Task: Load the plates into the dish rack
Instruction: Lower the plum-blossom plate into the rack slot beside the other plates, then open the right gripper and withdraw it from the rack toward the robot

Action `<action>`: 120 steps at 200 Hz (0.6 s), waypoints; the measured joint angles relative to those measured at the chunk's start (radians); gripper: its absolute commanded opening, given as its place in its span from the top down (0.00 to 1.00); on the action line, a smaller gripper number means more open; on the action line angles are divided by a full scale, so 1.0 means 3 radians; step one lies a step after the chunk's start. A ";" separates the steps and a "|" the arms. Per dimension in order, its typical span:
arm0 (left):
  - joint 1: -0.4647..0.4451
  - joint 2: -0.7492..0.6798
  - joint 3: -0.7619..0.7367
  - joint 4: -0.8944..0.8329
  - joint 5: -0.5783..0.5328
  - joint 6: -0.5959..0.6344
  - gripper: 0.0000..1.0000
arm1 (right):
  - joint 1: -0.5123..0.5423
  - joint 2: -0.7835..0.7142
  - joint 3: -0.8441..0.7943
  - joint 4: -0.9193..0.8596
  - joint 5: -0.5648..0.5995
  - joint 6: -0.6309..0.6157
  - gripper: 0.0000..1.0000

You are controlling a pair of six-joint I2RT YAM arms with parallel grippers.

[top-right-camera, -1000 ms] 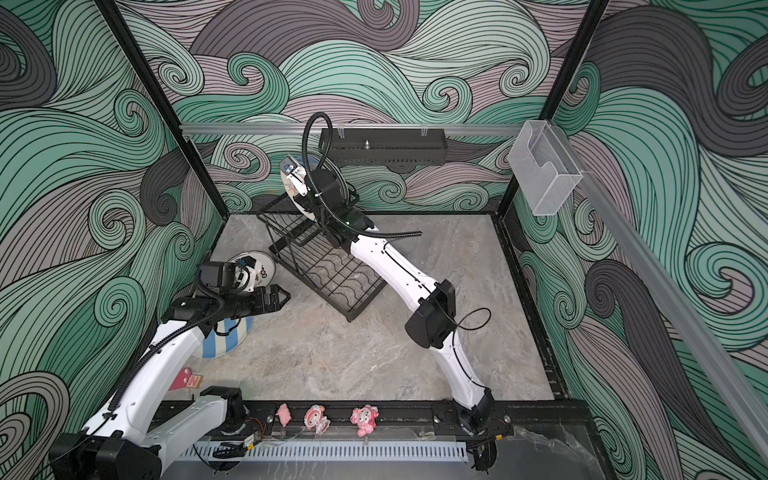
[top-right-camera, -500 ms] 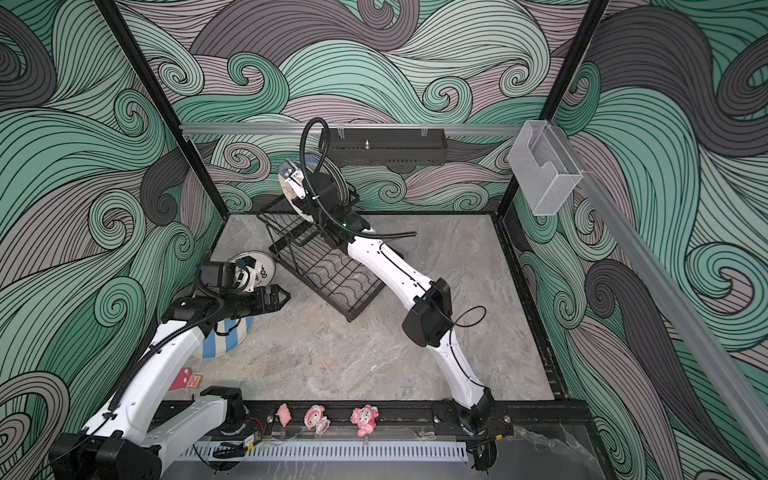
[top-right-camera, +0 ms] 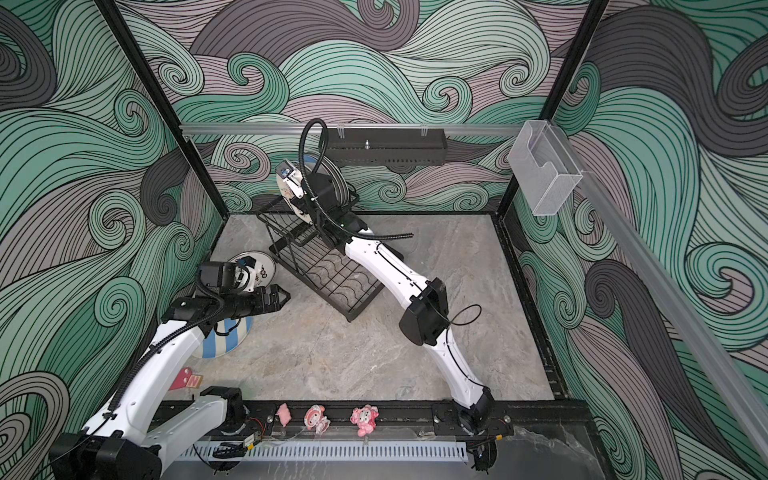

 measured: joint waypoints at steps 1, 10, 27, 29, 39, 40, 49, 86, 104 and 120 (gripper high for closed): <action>0.0000 0.0000 0.0000 0.0000 -0.0001 0.0000 0.01 | 0.0000 0.0000 0.0001 0.0000 0.0001 -0.0001 0.63; 0.0000 0.0000 0.0000 0.0000 -0.0001 -0.0001 0.01 | 0.0003 -0.0004 0.0018 0.0004 -0.0001 0.0003 0.60; 0.0003 0.0000 0.0000 0.0000 -0.0011 -0.0001 0.01 | 0.0008 -0.0028 0.0022 -0.0037 -0.0005 0.0013 0.53; 0.0003 0.0000 0.0000 -0.0001 -0.0014 -0.0001 0.02 | 0.0009 -0.0029 0.0022 -0.0043 -0.0006 0.0014 0.53; 0.0004 0.0000 0.0000 -0.0001 -0.0032 -0.0003 0.01 | 0.0017 -0.0069 0.0010 -0.0093 -0.0017 0.0039 0.49; 0.0005 0.0000 0.0000 -0.0001 -0.0034 -0.0003 0.01 | 0.0018 -0.0074 0.0008 -0.0094 -0.0018 0.0043 0.49; 0.0005 -0.0001 0.0000 -0.0004 -0.0067 -0.0010 0.01 | 0.0024 -0.0135 -0.0037 -0.0141 -0.0033 0.0067 0.48; 0.0005 -0.0069 -0.0004 -0.0039 -0.0361 -0.0165 0.01 | 0.0047 -0.0792 -0.0637 -0.0264 -0.0219 0.0305 0.42; 0.0005 -0.0174 -0.0013 -0.0048 -0.0509 -0.0249 0.02 | 0.0052 -0.1250 -0.1041 -0.0253 -0.0340 0.0453 0.40; 0.0005 -0.0242 -0.0013 -0.0055 -0.0615 -0.0328 0.01 | 0.0052 -0.1680 -0.1423 -0.0209 -0.0445 0.0601 0.38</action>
